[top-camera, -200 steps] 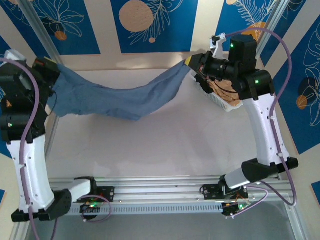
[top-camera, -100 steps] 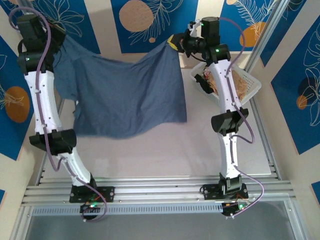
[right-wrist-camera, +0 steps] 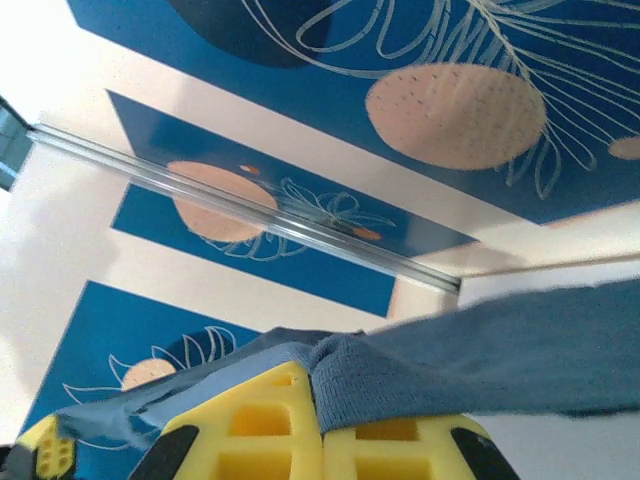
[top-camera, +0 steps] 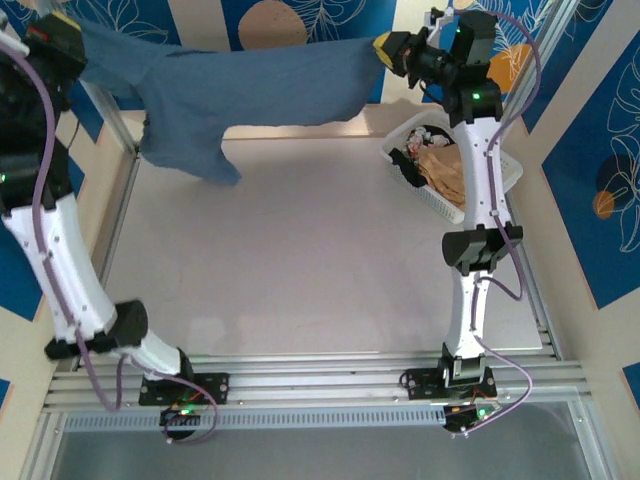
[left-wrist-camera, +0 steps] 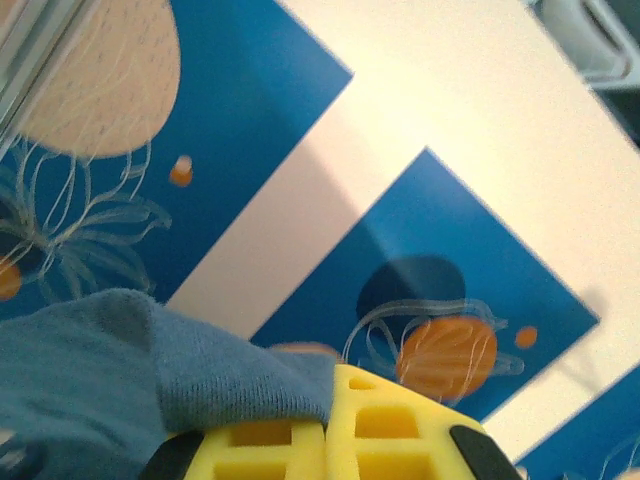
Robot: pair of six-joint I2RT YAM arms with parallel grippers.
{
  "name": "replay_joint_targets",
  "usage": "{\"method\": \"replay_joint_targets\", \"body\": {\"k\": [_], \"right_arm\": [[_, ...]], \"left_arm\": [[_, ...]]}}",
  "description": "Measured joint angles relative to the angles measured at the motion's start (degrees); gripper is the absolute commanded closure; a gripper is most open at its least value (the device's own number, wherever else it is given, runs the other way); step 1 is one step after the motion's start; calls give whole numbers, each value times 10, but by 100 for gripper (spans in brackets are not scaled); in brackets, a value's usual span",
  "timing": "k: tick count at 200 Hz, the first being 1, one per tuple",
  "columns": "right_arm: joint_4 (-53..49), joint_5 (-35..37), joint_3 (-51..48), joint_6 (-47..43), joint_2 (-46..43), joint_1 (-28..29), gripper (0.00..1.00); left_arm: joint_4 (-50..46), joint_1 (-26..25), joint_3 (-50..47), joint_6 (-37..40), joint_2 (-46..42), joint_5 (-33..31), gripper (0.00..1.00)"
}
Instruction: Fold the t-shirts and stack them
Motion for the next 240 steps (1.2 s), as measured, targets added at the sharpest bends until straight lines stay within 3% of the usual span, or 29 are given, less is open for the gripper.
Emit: {"method": "replay_joint_targets", "body": {"k": [16,54,69,83,103,129,147,164,192,218,240], "right_arm": [[-43,13,-78,-35,-39,10,100],[-66,85,-483,-78,-185,40,100],[-82,114,-606,-81,-214,38,100],[-85,136,-694,-84,-244,35,100],[-98,160,-735,-103,-304,43,100],[-48,172,-735,-120,-422,86,100],[-23,172,-710,-124,-483,113,100],[-8,173,-661,-124,-486,116,100],[-2,168,-554,-122,-395,107,100],[-8,146,-435,-111,-232,88,100],[-39,120,-278,-101,-66,73,100]], "left_arm": [[4,-24,-166,0,-102,-12,100],[-74,-116,-558,-60,-286,-71,100],[-129,-131,-681,-92,-324,-87,100],[-185,-134,-737,-111,-356,-99,100],[-205,-138,-718,-114,-406,-130,100],[-178,-139,-620,-96,-445,-197,100],[-143,-139,-551,-80,-429,-223,100],[-101,-139,-513,-69,-386,-234,100],[-68,-139,-468,-55,-263,-247,100],[-54,-138,-379,-31,-99,-238,100],[-55,-128,-283,-7,38,-210,100]]}}
